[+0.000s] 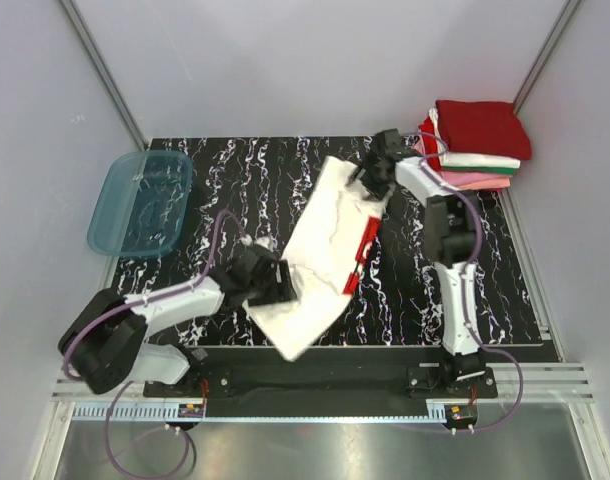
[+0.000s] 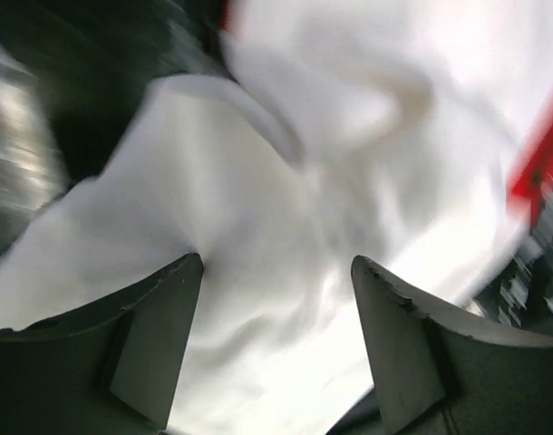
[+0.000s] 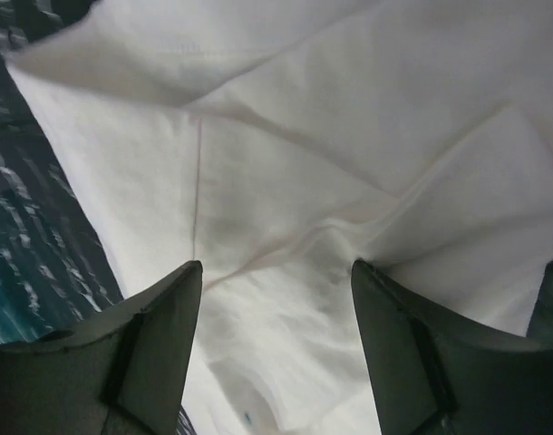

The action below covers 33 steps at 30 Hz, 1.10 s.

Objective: Fold and stack the t-shirts
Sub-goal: Fold the tshirt

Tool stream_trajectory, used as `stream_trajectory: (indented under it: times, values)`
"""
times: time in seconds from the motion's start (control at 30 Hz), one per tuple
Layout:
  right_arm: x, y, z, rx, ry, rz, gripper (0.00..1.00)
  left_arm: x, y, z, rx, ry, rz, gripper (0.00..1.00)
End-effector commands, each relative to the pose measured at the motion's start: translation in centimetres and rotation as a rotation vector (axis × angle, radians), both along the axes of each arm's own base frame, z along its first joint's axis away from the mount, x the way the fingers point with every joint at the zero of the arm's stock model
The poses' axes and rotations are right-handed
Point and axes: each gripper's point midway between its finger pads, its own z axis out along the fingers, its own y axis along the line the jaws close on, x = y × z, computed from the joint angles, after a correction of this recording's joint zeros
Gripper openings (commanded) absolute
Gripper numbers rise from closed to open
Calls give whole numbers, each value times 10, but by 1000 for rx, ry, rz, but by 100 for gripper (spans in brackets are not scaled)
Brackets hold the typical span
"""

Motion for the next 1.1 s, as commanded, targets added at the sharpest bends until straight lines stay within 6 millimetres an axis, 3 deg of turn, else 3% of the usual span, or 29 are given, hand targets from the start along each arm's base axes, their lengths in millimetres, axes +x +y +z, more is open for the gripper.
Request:
stream_trajectory:
  times: [0.0,0.03,0.1,0.13,0.17,0.2,0.23,0.27,0.3,0.33,0.4,0.57,0.6,0.63,0.67,0.7,0.73,0.83,1.03,1.07]
  values:
    - [18,68,-27,103,6,264,73,-121,-43,-14,-175,377,-126,75]
    - [46,81,13,126,-111,294,73,-127,-53,-3,-204,385,-116,76]
    - [49,78,6,90,-94,295,73,-125,-61,25,-232,316,-122,79]
    - [54,77,17,79,-124,291,75,-131,-50,28,-176,320,-120,80]
    - [55,74,19,71,-129,284,75,-115,-55,58,-203,227,-110,82]
    - [62,76,50,78,-209,283,76,-110,-51,69,-187,190,-104,84]
    - [51,73,35,74,-169,282,76,-111,-38,75,-125,176,-112,85]
    - [49,72,41,76,-185,280,77,-99,-38,100,-134,99,-102,86]
    - [54,73,76,88,-278,288,77,-95,-35,110,-120,71,-102,87]
    - [45,71,67,85,-257,294,78,-95,-27,115,-83,56,-118,87]
    - [42,72,92,91,-312,316,80,-84,-28,141,-89,-15,-125,88]
    - [35,83,121,93,-357,373,78,-60,7,182,59,-205,-140,91]
    - [32,85,113,77,-331,381,78,-53,17,186,98,-240,-145,93]
    - [34,91,123,77,-348,390,76,-48,28,192,119,-266,-131,93]
    - [30,92,106,51,-300,397,75,-44,36,193,133,-277,-122,94]
    - [33,95,116,32,-321,397,73,-34,51,194,166,-292,-107,94]
    - [28,106,112,7,-313,417,73,-32,59,195,162,-298,-102,94]
    - [27,107,96,-106,-294,417,70,-15,89,194,184,-333,-43,94]
    - [29,125,83,-201,-327,442,63,-1,112,182,196,-382,2,93]
    - [26,129,69,-225,-307,462,63,-2,110,181,188,-388,-10,93]
